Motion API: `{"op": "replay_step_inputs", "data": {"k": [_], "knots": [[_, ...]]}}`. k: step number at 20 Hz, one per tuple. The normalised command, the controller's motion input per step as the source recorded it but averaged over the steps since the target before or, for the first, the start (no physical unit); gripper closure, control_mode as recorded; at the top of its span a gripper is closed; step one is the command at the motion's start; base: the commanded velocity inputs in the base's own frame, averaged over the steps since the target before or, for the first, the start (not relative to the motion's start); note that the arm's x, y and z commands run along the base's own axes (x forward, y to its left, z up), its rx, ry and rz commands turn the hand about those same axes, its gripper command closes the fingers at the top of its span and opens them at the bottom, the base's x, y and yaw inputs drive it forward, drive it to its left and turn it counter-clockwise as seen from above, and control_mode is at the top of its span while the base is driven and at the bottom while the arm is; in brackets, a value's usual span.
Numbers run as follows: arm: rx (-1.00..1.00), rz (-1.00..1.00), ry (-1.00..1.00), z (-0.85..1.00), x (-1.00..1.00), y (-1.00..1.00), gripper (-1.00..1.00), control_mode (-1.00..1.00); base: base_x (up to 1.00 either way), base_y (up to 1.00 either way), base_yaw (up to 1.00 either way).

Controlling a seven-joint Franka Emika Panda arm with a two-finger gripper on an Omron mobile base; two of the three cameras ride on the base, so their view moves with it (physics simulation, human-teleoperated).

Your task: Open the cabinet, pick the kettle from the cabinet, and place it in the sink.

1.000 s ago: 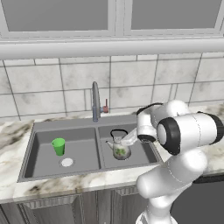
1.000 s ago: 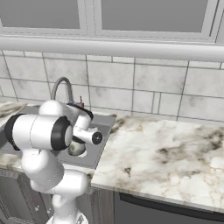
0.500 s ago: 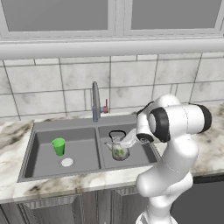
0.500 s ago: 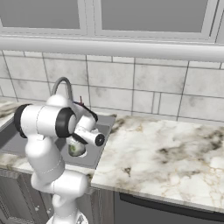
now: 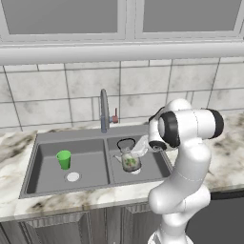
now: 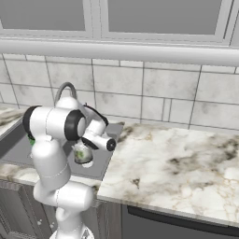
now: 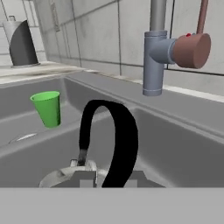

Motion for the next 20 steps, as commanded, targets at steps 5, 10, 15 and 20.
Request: {"op": "replay_step_inputs", "data": {"k": [5,10,15,20], "knots": [[0.00,0.07,-0.15,-0.29,-0.10,0.00,-1.00,-1.00,0.00,0.00,0.00],[-0.03,0.06,-0.13,-0.31,-0.25,-0.03,-1.00,-1.00,0.00,0.00,0.00],[-0.02,0.01,-0.08,-0.17,-0.16,-0.06,-1.00,-1.00,0.00,0.00,0.00],[-0.07,0.00,0.00,-0.13,-0.15,-0.23,-1.00,-1.00,0.00,0.00,0.00]]}}
